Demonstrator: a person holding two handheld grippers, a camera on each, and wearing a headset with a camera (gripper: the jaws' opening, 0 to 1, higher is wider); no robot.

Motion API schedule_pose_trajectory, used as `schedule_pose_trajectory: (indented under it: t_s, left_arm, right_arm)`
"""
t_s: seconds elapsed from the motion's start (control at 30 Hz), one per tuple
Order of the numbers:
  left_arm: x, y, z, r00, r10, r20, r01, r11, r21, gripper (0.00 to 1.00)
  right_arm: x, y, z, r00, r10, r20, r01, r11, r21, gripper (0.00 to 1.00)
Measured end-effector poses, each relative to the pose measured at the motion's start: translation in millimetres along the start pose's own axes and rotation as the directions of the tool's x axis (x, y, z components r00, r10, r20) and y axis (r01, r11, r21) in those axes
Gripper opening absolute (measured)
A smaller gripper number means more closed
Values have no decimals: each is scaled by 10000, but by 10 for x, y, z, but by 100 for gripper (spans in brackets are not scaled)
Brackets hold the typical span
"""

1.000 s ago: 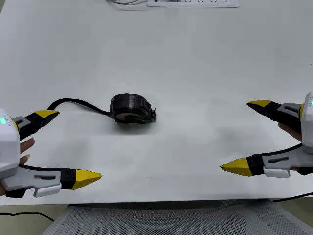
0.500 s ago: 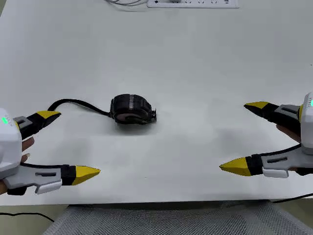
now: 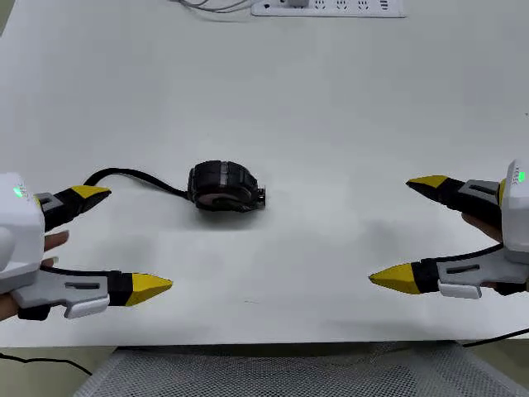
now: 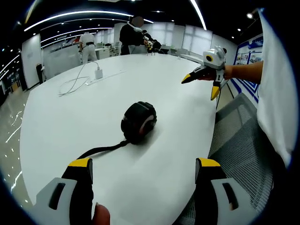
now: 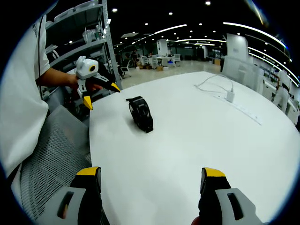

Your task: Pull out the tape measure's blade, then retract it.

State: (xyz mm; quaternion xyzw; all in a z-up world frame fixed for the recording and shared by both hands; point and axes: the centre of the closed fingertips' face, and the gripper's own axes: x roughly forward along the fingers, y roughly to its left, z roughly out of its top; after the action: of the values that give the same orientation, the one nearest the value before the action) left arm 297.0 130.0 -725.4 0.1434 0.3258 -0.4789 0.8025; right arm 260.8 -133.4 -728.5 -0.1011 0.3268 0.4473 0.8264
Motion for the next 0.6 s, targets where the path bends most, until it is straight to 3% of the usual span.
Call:
schedule_pose_trajectory:
  t_s: [0.6]
  left_arm:
    - [97,-24,98,9994,-252,258,251,9997,29,97]
  right_arm:
    - [68,-46,106,9998,147,142,-145,9998,-146,88]
